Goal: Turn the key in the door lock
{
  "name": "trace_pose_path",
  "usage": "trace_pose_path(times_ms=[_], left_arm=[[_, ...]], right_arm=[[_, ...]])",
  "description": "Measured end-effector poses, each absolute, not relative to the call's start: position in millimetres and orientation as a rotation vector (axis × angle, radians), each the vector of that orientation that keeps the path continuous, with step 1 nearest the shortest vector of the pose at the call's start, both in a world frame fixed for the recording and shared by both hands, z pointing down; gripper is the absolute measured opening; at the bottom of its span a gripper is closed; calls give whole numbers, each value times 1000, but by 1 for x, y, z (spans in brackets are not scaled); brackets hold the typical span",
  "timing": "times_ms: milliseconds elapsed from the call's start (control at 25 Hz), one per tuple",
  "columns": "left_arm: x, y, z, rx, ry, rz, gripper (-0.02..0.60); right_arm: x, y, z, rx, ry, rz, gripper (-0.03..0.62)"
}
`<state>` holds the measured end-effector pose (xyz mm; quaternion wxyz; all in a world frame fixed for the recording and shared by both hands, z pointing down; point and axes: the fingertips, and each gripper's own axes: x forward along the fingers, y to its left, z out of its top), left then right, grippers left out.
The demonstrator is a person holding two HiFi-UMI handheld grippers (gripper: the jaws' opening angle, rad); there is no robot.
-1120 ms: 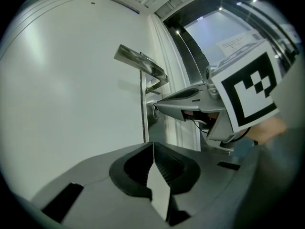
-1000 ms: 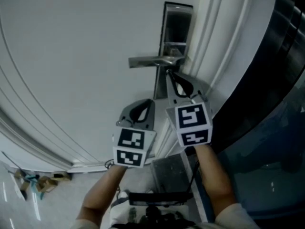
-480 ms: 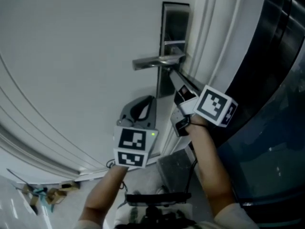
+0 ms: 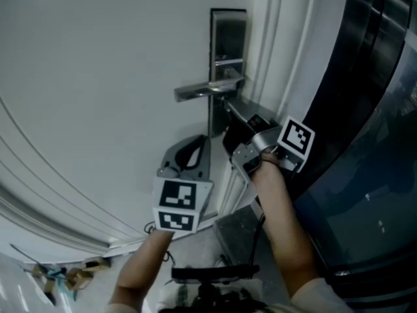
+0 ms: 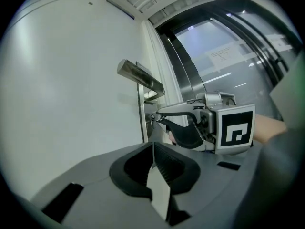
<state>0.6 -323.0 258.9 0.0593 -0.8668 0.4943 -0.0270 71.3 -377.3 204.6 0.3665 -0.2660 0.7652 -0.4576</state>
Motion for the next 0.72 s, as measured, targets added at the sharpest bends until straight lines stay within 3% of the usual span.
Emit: trace_pose_path(times_ms=[480, 720], left_arm=[[5, -324, 260, -2640, 1494, -64, 26], [4, -324, 259, -2642, 1497, -58, 26]], right_arm=[[78, -362, 195, -1098, 2430, -632, 91], [71, -350, 183, -1454, 2743, 94, 114]])
